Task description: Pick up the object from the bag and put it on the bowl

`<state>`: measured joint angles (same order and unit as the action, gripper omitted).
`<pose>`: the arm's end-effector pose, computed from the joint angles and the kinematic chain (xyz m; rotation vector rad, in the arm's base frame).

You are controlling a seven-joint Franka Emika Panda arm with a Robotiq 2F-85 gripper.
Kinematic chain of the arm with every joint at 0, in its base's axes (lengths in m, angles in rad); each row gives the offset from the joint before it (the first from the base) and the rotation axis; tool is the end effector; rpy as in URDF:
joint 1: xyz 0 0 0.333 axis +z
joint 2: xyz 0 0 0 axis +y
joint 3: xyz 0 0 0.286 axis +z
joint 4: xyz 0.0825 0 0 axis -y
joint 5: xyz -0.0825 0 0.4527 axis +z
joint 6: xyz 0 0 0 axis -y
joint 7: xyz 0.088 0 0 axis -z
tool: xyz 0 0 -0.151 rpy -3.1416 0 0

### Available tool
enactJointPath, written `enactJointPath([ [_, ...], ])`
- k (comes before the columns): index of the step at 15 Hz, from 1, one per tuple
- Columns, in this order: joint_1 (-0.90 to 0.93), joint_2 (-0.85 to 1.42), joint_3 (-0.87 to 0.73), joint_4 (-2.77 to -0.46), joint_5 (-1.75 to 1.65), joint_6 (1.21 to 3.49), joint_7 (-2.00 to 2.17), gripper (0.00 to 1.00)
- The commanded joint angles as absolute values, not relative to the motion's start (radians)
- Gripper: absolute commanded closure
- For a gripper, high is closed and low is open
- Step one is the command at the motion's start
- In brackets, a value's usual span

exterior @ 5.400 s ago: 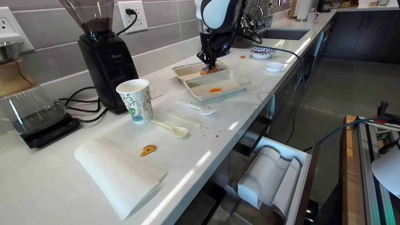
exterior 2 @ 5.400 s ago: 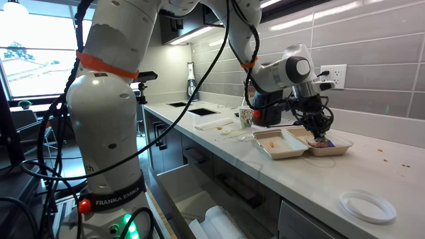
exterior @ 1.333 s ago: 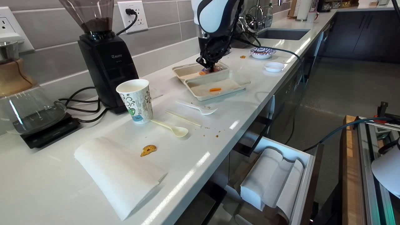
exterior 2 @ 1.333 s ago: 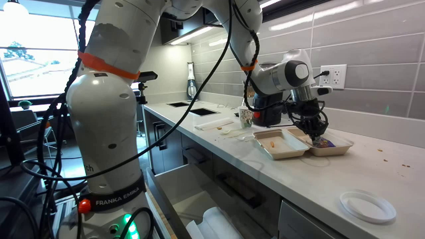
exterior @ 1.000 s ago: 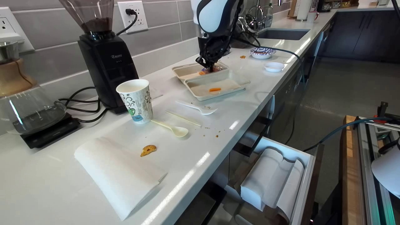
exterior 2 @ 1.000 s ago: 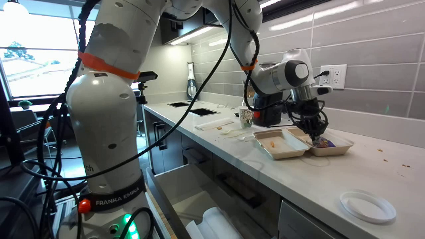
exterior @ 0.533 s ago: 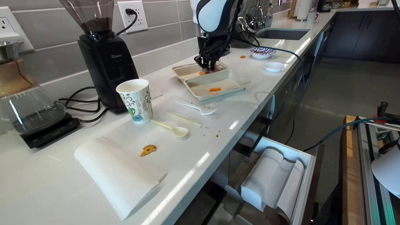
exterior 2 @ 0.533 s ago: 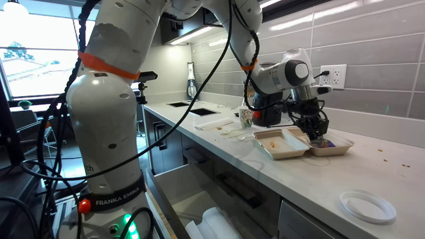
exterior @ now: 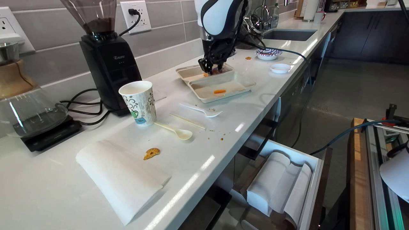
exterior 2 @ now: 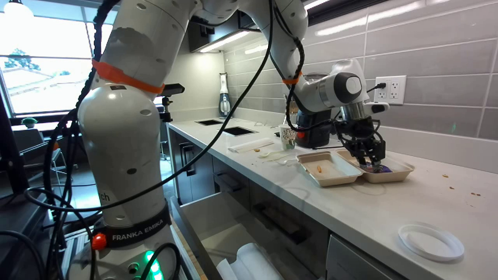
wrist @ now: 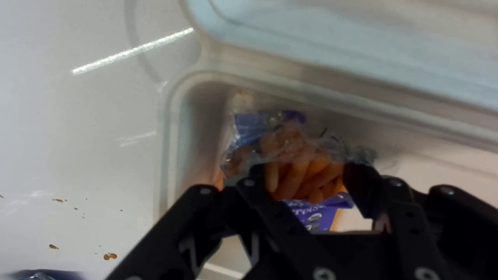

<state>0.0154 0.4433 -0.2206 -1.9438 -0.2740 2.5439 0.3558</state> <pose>0.6647 -0.1445 0.1550 2.8430 -0.4551 0.2570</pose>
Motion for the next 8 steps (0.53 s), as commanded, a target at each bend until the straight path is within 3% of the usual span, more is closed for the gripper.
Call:
enactJointPath([
  [1, 0.02, 0.46, -0.226, -1.933, -0.271, 2.545, 0.369, 0.78],
  [4, 0.019, 0.46, -0.226, -1.933, -0.27, 2.544, 0.368, 0.99],
  [8, 0.017, 0.458, -0.225, -1.936, -0.267, 2.544, 0.365, 0.97],
])
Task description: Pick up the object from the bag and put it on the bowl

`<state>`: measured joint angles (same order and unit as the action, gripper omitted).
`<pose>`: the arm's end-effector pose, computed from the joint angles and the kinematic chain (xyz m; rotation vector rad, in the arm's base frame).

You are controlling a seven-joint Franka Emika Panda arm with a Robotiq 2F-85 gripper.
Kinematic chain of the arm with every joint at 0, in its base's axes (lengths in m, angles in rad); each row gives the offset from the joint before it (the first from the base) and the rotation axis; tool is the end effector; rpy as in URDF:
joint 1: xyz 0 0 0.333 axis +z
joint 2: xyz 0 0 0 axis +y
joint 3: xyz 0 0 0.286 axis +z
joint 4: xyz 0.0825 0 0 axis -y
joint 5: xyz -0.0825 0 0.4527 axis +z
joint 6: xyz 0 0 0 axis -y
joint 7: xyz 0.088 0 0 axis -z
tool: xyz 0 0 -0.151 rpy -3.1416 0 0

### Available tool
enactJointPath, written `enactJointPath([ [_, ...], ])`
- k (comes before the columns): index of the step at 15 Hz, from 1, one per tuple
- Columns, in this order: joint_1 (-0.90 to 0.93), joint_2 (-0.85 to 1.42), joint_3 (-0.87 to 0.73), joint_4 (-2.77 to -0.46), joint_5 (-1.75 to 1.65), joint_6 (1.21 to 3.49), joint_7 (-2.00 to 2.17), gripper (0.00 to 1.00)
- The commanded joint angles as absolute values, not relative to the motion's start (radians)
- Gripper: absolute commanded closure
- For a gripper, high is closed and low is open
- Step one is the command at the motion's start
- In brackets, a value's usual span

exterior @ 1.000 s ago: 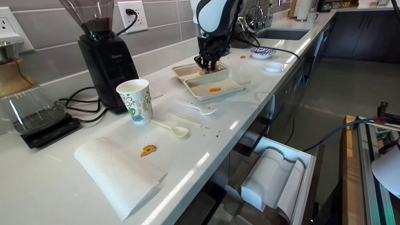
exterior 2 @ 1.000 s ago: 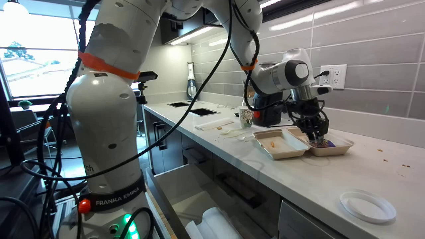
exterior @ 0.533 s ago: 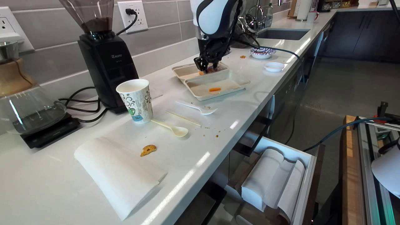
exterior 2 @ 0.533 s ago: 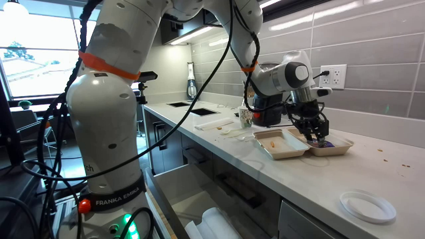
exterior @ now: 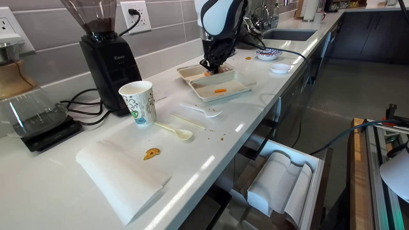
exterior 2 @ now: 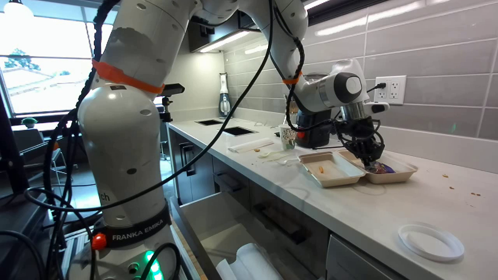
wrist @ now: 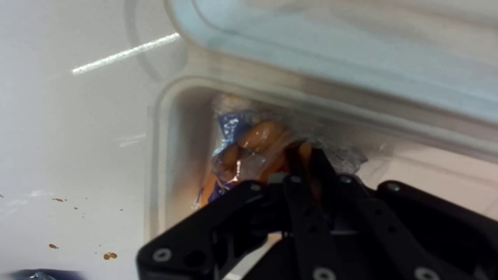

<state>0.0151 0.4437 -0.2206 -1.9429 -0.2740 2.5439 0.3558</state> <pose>0.6650 -0.1447 0.1552 2.8427 -0.4554 0.2576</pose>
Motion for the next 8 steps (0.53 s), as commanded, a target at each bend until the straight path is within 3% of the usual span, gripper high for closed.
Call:
enactJointPath([
  [1, 0.016, 0.456, -0.224, -1.936, -0.266, 2.544, 0.365, 0.97],
  [8, 0.017, 0.409, -0.222, -1.94, -0.267, 2.54, 0.358, 0.97],
])
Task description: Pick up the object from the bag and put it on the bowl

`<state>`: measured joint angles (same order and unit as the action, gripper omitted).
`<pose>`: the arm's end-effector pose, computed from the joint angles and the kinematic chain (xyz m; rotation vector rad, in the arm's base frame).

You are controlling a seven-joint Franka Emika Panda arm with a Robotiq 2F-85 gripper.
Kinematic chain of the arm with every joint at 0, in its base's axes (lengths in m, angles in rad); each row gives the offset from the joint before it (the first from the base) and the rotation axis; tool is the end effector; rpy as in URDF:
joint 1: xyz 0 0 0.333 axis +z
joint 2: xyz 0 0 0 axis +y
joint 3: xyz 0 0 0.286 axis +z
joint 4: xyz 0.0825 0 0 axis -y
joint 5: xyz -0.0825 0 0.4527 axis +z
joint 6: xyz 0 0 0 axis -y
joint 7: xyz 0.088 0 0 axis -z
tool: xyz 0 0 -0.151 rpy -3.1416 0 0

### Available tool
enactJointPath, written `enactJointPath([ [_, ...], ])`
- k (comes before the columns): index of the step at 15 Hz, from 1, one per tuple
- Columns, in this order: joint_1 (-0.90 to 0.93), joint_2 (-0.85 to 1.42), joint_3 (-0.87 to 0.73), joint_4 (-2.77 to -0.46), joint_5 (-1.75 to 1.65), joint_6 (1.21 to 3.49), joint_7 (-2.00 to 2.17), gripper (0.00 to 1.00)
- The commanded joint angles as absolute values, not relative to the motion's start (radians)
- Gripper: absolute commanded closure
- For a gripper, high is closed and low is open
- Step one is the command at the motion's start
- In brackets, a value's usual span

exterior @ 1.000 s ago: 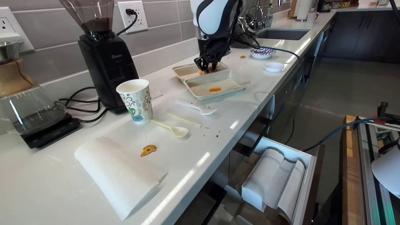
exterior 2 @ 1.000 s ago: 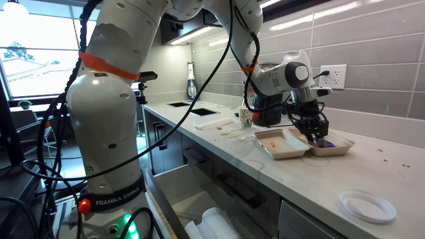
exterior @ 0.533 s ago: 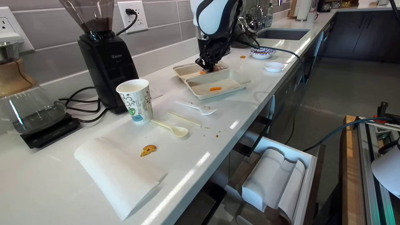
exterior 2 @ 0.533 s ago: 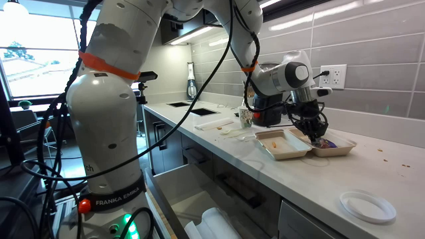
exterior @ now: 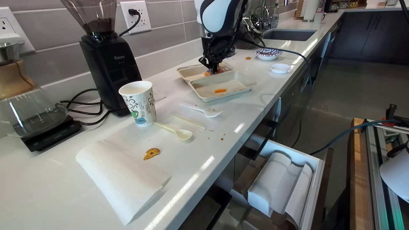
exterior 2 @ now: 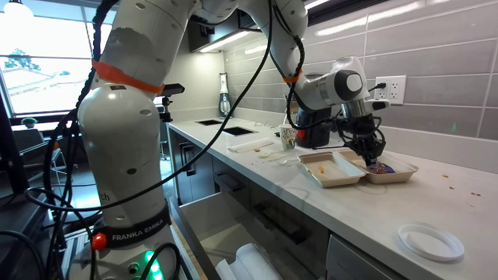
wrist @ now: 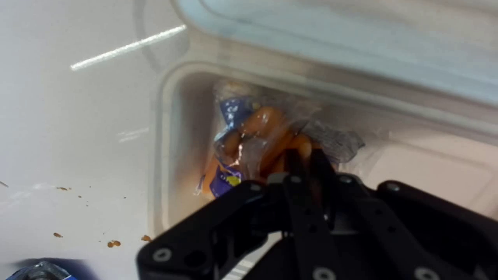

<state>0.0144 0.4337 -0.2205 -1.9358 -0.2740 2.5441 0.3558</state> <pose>0.6695 -0.1453 0.1653 2.8416 -0.4585 0.2824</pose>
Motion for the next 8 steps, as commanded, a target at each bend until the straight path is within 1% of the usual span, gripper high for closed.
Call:
enactJointPath([
  [1, 0.016, 0.402, -0.222, -1.941, -0.267, 2.541, 0.356, 0.97],
  [5, 0.007, 0.374, -0.213, -1.945, -0.256, 2.508, 0.339, 0.97],
  [8, 0.004, 0.339, -0.195, -1.954, -0.242, 2.417, 0.297, 0.97],
])
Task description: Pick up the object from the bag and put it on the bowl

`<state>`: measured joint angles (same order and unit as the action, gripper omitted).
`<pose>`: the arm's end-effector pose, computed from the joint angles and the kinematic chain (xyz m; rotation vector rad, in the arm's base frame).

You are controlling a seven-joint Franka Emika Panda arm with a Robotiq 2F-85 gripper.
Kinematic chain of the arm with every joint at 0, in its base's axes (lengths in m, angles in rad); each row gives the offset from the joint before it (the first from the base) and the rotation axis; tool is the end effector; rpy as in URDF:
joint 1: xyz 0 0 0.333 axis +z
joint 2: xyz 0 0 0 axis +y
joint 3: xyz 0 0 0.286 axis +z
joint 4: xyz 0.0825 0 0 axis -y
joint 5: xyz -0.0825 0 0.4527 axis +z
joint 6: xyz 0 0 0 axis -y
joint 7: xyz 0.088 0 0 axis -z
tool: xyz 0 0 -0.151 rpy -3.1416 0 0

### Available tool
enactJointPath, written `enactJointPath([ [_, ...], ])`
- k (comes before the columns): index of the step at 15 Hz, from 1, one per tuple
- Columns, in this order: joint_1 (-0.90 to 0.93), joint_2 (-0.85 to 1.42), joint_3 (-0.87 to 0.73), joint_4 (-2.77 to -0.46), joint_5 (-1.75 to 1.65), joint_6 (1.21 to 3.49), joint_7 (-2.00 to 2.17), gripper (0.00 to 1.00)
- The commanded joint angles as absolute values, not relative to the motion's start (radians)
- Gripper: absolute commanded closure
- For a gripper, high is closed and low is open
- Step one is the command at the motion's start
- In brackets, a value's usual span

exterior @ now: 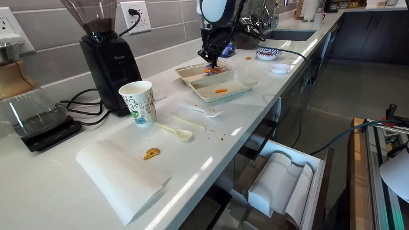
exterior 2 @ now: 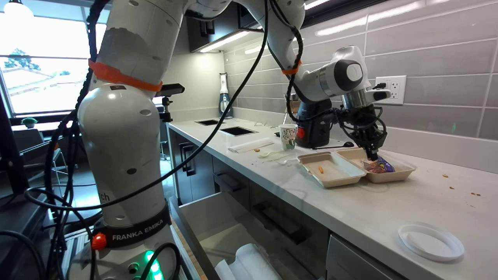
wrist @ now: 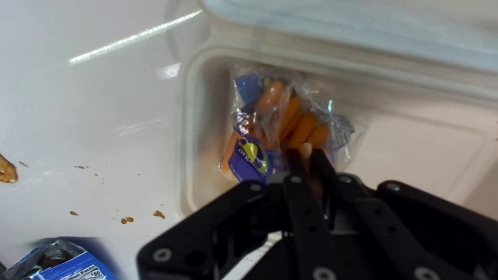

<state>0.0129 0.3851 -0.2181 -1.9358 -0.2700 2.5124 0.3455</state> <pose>0.6727 -0.1455 0.1943 2.8434 -0.4639 0.3049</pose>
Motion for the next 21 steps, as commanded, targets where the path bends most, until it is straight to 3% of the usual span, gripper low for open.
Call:
enactJointPath([
  [1, 0.005, 0.328, -0.189, -1.956, -0.243, 2.378, 0.284, 0.97],
  [7, 0.0, 0.225, -0.137, -2.015, -0.225, 2.228, 0.216, 0.97],
  [21, -0.044, -0.096, -0.096, -2.457, -0.098, 2.511, -0.006, 0.97],
])
